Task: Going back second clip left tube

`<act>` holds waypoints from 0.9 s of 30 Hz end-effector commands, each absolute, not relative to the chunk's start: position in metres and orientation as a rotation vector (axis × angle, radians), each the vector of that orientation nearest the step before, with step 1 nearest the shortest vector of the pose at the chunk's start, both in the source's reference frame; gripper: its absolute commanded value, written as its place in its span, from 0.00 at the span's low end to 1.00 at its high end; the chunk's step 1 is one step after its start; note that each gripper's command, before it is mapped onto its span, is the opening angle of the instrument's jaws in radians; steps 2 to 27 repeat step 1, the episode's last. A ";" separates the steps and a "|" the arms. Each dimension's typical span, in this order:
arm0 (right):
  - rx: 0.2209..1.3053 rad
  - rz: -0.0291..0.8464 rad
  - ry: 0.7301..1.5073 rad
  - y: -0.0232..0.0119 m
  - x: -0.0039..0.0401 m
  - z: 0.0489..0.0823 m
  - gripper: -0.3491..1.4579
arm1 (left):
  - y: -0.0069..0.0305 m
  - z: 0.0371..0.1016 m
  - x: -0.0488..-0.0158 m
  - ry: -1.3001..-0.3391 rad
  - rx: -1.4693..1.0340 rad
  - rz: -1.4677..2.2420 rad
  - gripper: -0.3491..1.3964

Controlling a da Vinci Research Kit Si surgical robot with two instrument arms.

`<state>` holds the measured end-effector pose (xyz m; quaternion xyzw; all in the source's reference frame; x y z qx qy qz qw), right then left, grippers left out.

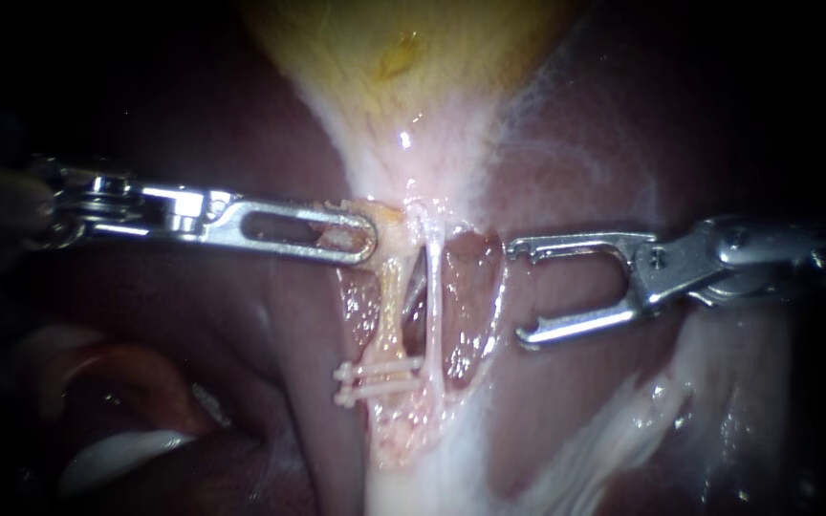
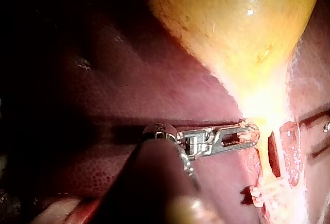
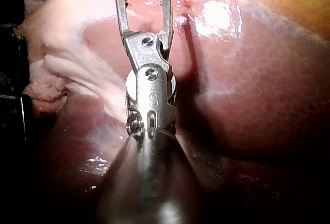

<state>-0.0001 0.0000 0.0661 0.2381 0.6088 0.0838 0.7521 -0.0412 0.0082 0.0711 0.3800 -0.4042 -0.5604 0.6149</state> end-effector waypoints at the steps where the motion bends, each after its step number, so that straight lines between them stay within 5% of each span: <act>1: 0.520 0.184 1.329 0.0000 -0.0001 0.0661 0.47 | 0.0082 0.0710 -0.0411 -0.932 0.876 -1.292 0.00; 27: 0.520 0.184 1.329 0.0000 -0.0001 0.0661 0.47 | 0.0082 0.0710 -0.0411 -0.932 0.876 -1.292 0.00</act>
